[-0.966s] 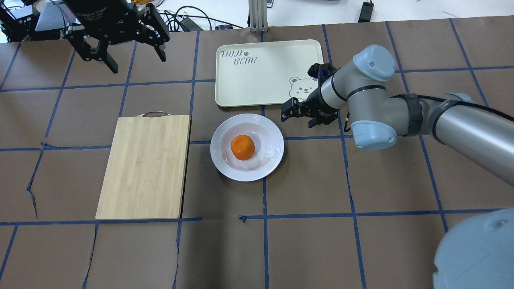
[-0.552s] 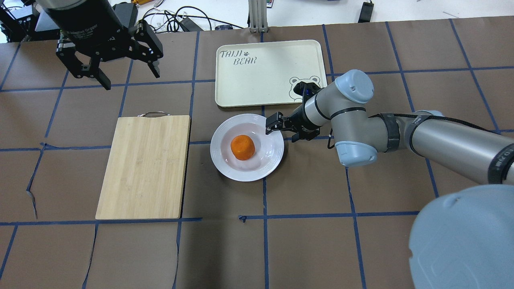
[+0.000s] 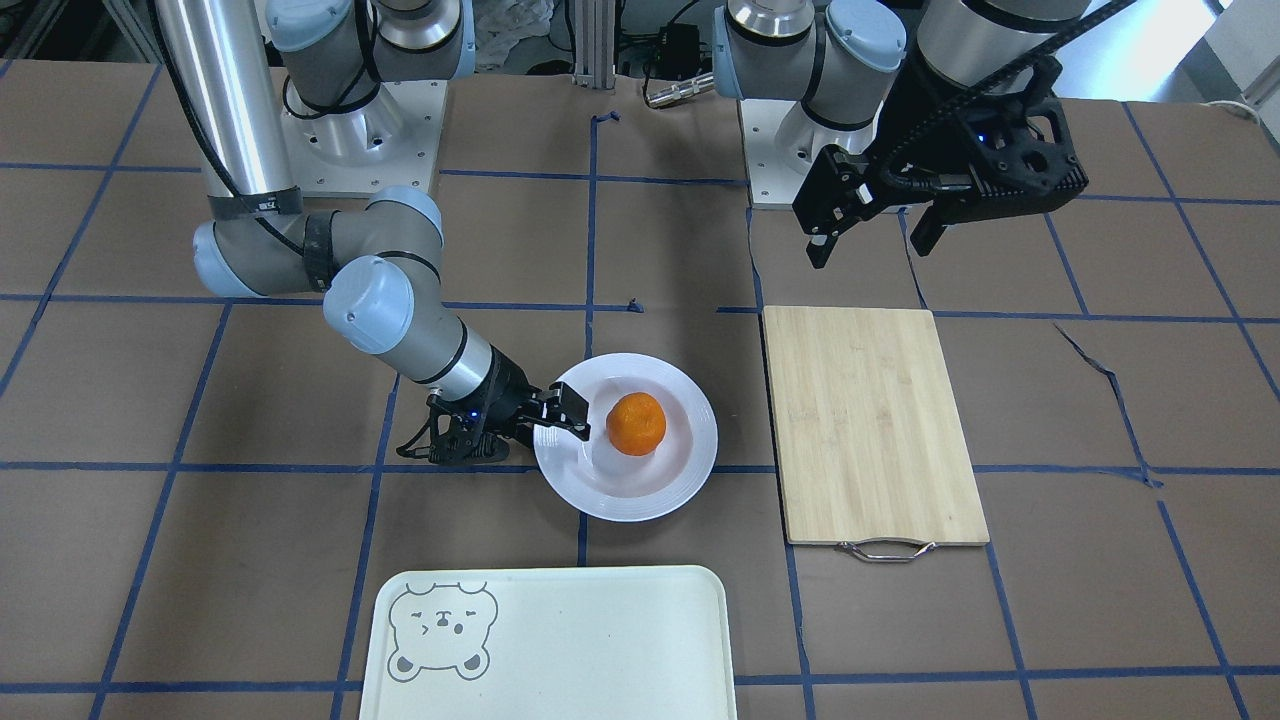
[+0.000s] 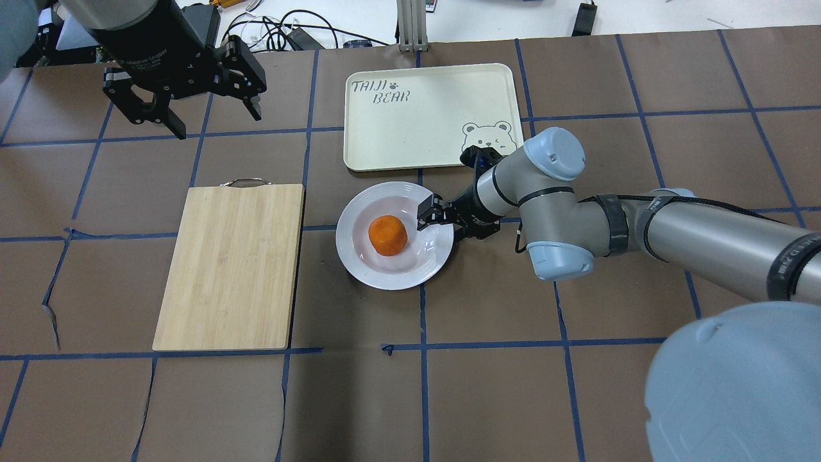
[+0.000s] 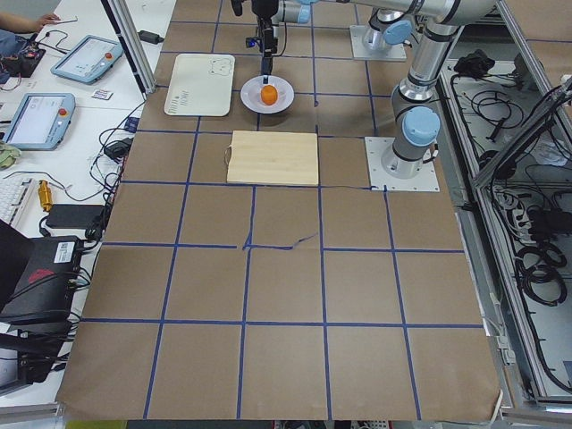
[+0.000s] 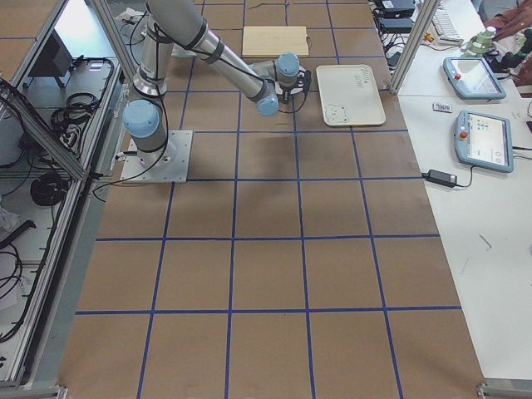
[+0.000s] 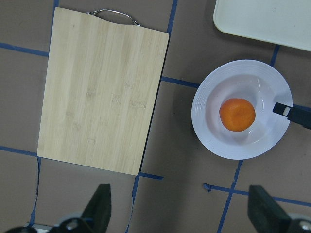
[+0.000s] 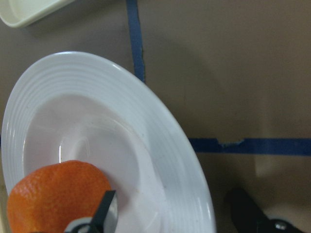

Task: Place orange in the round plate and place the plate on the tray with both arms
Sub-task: 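Grip the white plate rim nearest the right gripper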

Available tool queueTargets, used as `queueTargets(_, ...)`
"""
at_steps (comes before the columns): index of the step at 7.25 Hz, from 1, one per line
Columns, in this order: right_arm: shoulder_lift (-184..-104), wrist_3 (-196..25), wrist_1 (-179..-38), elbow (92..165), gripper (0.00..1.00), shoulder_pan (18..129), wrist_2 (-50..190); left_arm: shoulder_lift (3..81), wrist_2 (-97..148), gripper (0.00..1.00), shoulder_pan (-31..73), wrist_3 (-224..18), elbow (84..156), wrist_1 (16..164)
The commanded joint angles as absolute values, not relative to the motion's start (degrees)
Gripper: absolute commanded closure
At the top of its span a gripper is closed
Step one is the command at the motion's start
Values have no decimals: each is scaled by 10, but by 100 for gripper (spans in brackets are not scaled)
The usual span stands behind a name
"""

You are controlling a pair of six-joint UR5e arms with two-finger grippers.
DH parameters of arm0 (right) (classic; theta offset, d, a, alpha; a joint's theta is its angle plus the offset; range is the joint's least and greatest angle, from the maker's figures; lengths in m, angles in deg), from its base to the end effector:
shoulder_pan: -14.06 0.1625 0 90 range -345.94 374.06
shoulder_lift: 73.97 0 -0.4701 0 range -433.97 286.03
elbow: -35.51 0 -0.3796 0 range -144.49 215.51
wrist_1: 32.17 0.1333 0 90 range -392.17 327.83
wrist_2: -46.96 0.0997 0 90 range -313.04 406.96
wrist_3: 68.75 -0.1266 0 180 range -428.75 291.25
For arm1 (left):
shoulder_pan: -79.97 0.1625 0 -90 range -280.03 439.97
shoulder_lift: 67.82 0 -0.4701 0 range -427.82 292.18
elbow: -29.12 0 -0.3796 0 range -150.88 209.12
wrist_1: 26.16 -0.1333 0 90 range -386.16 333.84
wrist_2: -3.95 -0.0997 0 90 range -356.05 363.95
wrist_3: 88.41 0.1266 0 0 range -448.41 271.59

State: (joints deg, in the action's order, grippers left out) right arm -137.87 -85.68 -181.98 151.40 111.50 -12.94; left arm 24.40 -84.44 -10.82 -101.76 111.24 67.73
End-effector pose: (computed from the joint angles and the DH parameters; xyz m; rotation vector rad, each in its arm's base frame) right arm 0.2669 -0.5241 0.1906 0.1675 2.5953 -0.0261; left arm -0.1437 -0.4976 0.5463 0.3395 -3.0910 0.0423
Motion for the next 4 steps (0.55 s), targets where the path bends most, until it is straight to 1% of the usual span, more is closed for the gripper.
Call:
queueTargets(1,-1381,-876,-1821,1523,19,1119,-131,238,-845,0,-107,-1019,1139,629)
queueTargets(2,-1381,-889,-1823,1521,39,1120,-131,238,-845,0,-107,-1018,1139,629)
queueTargets(3,-1382,-889,-1823,1521,74,1122,-132,238,-844,0,-105,-1018,1139,629)
queueTargets(4,-1382,-891,-1830,1521,99,1128,-133,238,-843,0,-102,-1018,1139,629)
